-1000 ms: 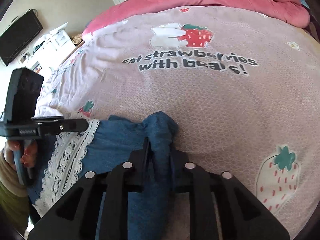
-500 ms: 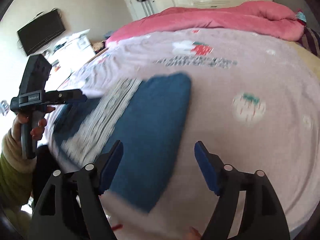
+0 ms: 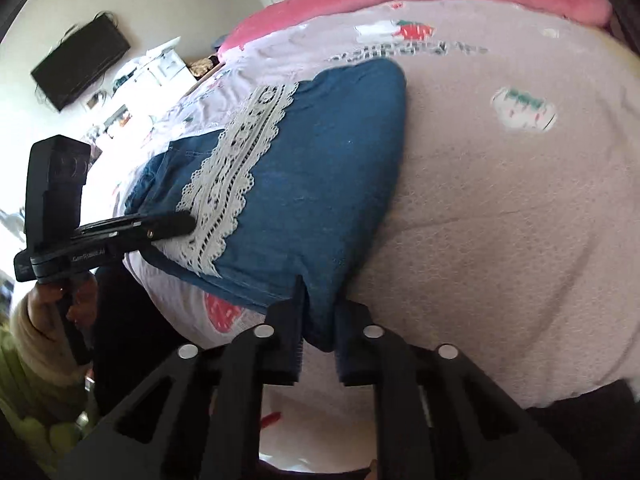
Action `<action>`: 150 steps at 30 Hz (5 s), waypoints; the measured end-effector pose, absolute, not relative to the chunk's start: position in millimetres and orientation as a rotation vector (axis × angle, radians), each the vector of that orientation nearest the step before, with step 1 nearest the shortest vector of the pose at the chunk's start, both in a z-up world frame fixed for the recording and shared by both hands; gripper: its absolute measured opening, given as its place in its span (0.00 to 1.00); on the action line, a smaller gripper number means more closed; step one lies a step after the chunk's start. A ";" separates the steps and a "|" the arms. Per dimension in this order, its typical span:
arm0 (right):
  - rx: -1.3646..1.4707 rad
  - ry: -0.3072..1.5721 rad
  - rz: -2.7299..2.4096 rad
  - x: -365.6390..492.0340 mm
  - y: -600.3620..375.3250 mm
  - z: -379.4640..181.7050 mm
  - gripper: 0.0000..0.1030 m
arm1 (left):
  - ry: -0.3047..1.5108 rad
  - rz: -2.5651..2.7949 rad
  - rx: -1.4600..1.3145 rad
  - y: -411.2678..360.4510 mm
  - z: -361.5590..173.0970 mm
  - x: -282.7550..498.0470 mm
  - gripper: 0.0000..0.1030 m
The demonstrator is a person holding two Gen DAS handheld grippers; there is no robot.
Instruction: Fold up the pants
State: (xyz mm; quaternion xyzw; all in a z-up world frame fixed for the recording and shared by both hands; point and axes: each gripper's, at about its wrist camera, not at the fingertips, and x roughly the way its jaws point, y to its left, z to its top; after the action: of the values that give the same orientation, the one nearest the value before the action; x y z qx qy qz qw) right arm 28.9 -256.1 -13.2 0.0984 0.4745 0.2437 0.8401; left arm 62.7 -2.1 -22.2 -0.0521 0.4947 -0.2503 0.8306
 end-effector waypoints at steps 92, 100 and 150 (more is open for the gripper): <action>-0.052 0.907 1.017 160.6 -61.4 105.8 0.25 | 0.815 -0.488 -0.576 109.0 8.4 64.0 0.46; 0.141 0.834 0.926 163.2 -163.5 90.8 0.31 | 0.798 -0.520 -0.299 23.3 49.7 80.2 0.57; -0.441 0.631 0.986 -4.1 -122.6 68.5 0.61 | 1.000 -0.585 -0.180 37.3 19.8 134.2 0.43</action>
State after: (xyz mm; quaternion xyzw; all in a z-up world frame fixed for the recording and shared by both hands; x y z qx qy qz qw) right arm -4.1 -122.6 68.5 -0.2065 0.2951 0.4615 0.8107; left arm 134.2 37.3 19.8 -0.0851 0.4717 -0.2762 0.8330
